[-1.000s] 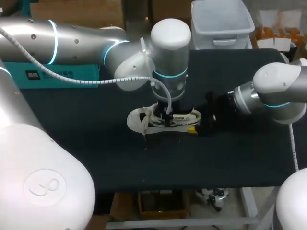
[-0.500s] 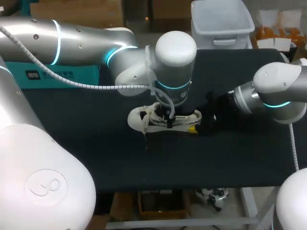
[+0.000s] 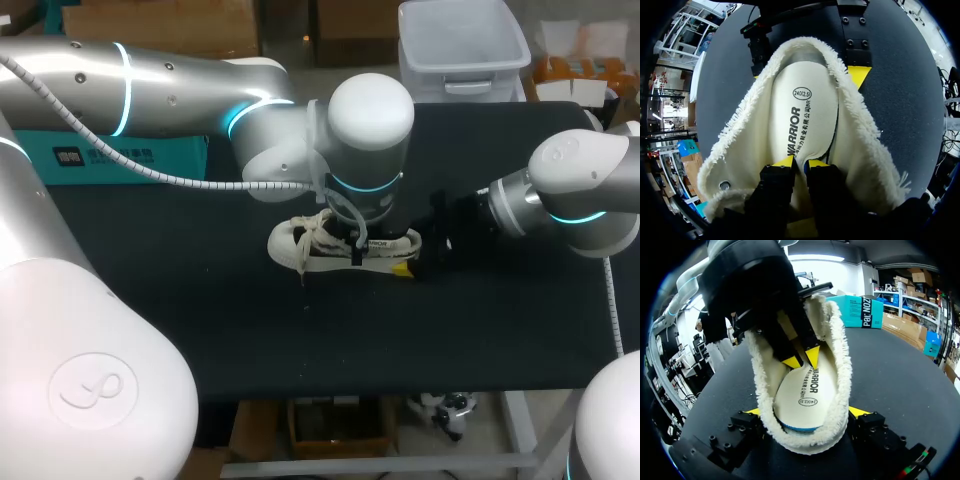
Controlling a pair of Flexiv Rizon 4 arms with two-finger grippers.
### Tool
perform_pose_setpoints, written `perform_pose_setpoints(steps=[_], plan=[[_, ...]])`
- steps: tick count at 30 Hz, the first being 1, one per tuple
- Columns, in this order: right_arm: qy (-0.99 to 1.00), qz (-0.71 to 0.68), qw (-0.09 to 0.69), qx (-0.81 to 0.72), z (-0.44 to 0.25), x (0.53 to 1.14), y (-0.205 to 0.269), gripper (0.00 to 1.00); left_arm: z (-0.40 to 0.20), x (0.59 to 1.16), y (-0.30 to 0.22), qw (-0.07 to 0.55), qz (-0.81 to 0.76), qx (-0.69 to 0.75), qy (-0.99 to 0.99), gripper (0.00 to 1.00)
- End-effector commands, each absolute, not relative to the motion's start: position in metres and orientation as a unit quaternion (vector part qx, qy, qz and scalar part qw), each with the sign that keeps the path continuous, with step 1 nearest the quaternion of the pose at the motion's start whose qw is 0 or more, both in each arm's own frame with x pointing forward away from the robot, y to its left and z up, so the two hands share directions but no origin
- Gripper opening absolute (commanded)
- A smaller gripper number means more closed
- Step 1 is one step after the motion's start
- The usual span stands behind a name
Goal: Open the shoe tongue, take the insole out of the shoe, put the insole back into the shoe, and pack the shoe into the shoebox
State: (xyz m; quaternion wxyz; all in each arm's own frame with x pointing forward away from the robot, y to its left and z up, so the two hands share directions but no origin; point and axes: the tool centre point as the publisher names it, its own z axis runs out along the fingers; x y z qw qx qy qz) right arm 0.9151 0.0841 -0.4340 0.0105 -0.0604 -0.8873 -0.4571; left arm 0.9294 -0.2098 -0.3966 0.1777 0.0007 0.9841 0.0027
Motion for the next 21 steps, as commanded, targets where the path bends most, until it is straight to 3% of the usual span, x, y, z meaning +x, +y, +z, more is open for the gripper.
perform_pose_setpoints(steps=[1, 21], plan=[[-0.887, -0.459, 0.013, -0.057, -0.444, 0.911, 0.085, 0.00, -0.467, 0.976, -0.218, 0.176, 0.000, 0.000, 0.984, 0.00], [-0.887, -0.459, 0.013, -0.057, -0.444, 0.911, 0.085, 0.00, -0.368, 0.951, -0.223, 0.078, -0.077, 0.028, 0.994, 0.00]])
